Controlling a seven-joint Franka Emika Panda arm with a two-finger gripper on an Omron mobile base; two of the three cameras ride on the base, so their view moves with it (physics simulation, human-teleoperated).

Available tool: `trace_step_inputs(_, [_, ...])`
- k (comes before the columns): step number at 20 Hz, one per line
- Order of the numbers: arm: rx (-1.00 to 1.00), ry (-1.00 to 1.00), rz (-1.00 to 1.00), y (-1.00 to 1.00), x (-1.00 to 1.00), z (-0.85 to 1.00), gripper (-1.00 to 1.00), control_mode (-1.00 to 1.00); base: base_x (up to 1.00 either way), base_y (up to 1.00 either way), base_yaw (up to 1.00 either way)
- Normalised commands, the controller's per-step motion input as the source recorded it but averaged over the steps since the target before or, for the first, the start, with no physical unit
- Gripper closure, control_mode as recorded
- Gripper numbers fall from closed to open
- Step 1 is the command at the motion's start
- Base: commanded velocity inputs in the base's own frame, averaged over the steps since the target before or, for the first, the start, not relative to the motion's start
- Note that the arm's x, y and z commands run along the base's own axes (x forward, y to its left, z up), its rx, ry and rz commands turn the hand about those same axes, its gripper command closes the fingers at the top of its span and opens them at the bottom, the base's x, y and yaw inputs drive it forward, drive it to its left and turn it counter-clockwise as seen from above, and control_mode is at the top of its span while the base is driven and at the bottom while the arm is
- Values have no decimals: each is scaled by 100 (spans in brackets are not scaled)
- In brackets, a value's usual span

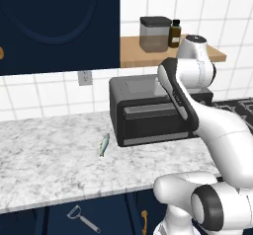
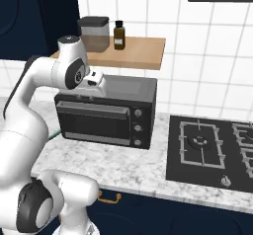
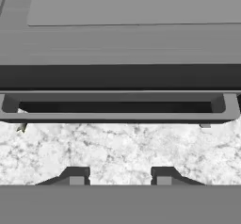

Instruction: Pick the peeler from the drawer and place it on the counter.

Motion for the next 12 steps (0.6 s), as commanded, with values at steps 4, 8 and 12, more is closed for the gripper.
trace_step_inputs(4, [0, 0, 0, 0, -20, 0, -100, -100, 0, 0, 0])
trace_step_inputs(8, [0, 0, 0, -3, -80, -31, -100, -100, 0, 0, 0])
trace_step_inputs(12, [0, 0, 0, 0, -74, -93, -100, -100, 0, 0, 0])
